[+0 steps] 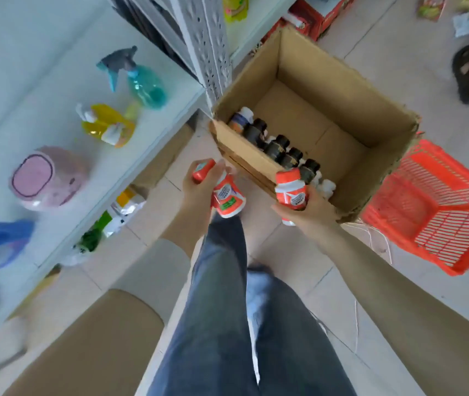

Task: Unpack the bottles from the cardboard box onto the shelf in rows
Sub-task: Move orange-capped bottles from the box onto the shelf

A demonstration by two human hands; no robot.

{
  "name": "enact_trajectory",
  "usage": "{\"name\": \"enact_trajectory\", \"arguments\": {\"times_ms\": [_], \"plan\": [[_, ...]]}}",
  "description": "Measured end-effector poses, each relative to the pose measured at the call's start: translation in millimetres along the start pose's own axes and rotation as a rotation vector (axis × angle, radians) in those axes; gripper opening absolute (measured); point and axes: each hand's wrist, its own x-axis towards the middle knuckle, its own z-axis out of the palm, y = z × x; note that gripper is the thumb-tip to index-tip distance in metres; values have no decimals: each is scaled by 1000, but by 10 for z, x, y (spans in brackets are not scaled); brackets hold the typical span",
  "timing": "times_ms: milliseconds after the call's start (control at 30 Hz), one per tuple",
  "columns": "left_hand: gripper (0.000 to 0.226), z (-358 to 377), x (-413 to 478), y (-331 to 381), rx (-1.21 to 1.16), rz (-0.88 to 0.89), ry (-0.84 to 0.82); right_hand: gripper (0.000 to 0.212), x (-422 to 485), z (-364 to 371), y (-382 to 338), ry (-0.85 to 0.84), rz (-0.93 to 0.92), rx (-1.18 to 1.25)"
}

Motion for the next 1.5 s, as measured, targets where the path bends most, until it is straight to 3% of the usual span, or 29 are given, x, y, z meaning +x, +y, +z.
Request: {"name": "enact_trajectory", "arguments": {"times_ms": [133, 333, 467, 600, 800, 967, 1300, 1500], "plan": [[12, -563, -623, -437, -169, -103, 70, 52, -703, 292, 301, -191, 26, 63], [40, -1398, -1455, -909, -395, -146, 130, 48, -1560, 660, 534, -462, 73, -138], [30, -1896, -2018, -1010, -432, -42, 163, 43, -2107, 972, 425, -604, 62, -249], [18, -2444, -2528, -887, -420, 183, 200, 39, -2634, 1341, 202, -721, -22, -295], [12, -3216, -3263, -472, -425, 503, 249, 20, -3450, 1798, -254, -851, -219, -343], [12, -3772, -3864, -20, -393, 680, 255, 42, -3971, 2158, -752, -855, -395, -322], [8, -4550, -4264, 1151, -316, 916, 341, 37, -4514, 2681, -2172, -835, -726, -224], [8, -4878, -4184, 2210, -175, 1055, 359, 55, -4520, 2955, -3245, -894, -876, -99]]}}
